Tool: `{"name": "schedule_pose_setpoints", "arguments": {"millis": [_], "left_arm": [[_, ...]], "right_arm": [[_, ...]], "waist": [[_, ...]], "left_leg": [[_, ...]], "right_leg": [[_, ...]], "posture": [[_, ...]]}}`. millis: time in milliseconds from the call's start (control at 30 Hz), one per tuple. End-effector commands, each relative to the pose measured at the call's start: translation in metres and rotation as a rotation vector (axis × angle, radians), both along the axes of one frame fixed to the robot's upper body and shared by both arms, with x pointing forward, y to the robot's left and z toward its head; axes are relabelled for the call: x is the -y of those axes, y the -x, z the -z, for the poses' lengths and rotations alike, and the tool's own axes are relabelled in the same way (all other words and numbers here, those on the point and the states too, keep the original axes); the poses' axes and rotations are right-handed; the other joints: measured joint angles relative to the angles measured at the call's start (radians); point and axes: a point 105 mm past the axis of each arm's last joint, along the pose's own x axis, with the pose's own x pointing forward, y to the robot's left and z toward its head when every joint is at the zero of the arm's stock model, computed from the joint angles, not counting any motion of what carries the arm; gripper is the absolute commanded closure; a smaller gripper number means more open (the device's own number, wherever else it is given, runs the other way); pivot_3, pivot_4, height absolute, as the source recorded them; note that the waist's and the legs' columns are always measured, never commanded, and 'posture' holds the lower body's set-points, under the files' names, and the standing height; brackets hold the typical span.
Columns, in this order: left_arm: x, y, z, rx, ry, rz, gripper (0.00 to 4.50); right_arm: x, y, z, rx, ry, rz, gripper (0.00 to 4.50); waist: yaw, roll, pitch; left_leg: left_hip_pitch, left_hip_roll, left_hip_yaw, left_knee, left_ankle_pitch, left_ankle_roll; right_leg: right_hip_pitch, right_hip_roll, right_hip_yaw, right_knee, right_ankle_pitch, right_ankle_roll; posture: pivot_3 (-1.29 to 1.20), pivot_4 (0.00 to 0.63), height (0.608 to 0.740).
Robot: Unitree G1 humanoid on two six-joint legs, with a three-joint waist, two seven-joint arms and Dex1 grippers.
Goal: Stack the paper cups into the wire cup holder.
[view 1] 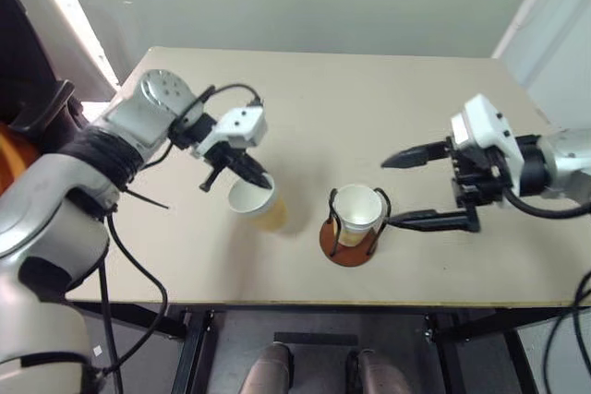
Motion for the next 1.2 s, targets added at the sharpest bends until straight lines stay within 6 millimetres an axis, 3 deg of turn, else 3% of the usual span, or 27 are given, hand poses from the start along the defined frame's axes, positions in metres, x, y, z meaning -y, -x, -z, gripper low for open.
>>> {"name": "schedule_pose_setpoints", "arguments": {"millis": [33,100,167,267,367,667,1200], "left_arm": [[0.012,0.008,-0.042,0.060,0.092,0.067,4.45],[0.040,0.019,-0.099,0.123,0.230,0.132,4.45],[0.058,0.029,-0.124,0.139,0.272,0.186,4.45],[0.086,0.038,-0.144,0.133,0.331,0.262,4.45],[0.109,0.042,-0.153,0.151,0.344,0.313,4.45],[0.137,0.032,-0.100,0.140,0.124,0.386,4.45],[0.152,0.030,-0.051,0.116,-0.040,0.475,4.45]], "right_arm": [[0.008,0.009,-0.013,0.056,0.006,-0.021,0.00],[0.062,-0.004,-0.029,0.111,-0.006,0.177,0.00],[0.098,-0.001,-0.041,0.147,-0.026,0.278,0.00],[0.121,0.009,-0.045,0.175,-0.039,0.323,0.00],[0.126,0.019,-0.048,0.185,-0.056,0.335,0.00],[0.107,0.039,-0.049,0.199,-0.067,0.274,0.00],[0.079,0.057,-0.050,0.207,-0.046,0.227,0.00]], "waist": [[0.000,0.000,0.000],[0.017,-0.003,0.002],[0.031,-0.004,0.002],[0.032,0.001,-0.001],[0.033,0.003,0.000],[0.015,0.005,0.002],[0.022,0.005,0.002]], "left_leg": [[0.000,0.000,0.001,0.001,-0.001,0.001],[-0.002,0.000,0.000,0.003,-0.001,0.001],[-0.009,-0.002,-0.006,0.008,-0.002,0.002],[-0.010,-0.004,0.000,0.009,-0.007,0.008],[-0.004,-0.004,0.005,0.010,-0.010,0.010],[0.005,-0.005,0.027,0.012,-0.015,0.019],[0.004,-0.007,0.032,0.028,-0.026,0.030]], "right_leg": [[0.000,0.000,0.000,0.000,0.000,0.000],[0.000,0.000,0.000,0.000,0.000,0.002],[-0.002,0.000,-0.001,-0.002,0.001,0.003],[0.000,-0.004,0.002,-0.009,0.002,0.005],[0.008,-0.004,0.004,-0.013,0.002,0.011],[0.011,0.001,0.029,-0.015,-0.001,0.030],[0.016,-0.002,0.033,-0.016,-0.001,0.036]], "posture": [[0.00,0.150,0.740],[0.00,0.150,0.740],[0.00,0.150,0.740],[0.00,0.150,0.740],[0.00,0.150,0.740],[0.00,0.150,0.740],[0.00,0.150,0.740]]}}
